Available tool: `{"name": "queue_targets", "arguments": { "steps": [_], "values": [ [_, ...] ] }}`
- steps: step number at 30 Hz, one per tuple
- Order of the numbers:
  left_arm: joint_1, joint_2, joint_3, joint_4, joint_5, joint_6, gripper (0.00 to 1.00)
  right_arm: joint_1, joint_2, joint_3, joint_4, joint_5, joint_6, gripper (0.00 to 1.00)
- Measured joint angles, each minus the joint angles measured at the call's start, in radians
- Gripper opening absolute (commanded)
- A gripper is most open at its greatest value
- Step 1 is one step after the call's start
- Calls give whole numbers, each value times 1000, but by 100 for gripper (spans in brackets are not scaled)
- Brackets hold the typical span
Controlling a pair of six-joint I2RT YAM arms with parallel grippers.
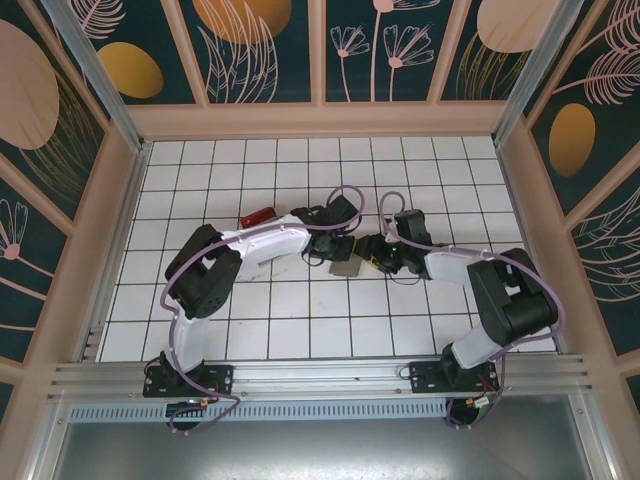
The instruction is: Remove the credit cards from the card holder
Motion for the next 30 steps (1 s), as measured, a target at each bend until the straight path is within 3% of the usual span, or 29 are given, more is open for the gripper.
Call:
{"name": "queue_targets", "arguments": {
  "steps": [4, 13, 14, 16, 18, 20, 30],
  "values": [
    [1, -21, -27, 18, 2, -19, 0, 5, 43, 30, 6, -18, 2, 0],
    [41, -109, -106, 28, -11, -37, 0, -23, 45, 52, -29, -31, -26, 0],
    [48, -121, -115, 30, -10, -37, 0, -25, 45, 52, -29, -37, -30, 9],
    [61, -144, -128, 29, -6, -37, 0, -25, 45, 53, -29, -48, -33, 45],
    [63, -166, -129, 30, 1, -36, 0, -26, 45, 53, -38, -37, -37, 63],
    [63, -195, -129, 37, 20, -36, 0, -27, 42, 53, -58, -21, -48, 70],
    [62, -274, -132, 99, 104, -33, 0, -11, -20, 82, -96, -5, -65, 79]
  ]
}}
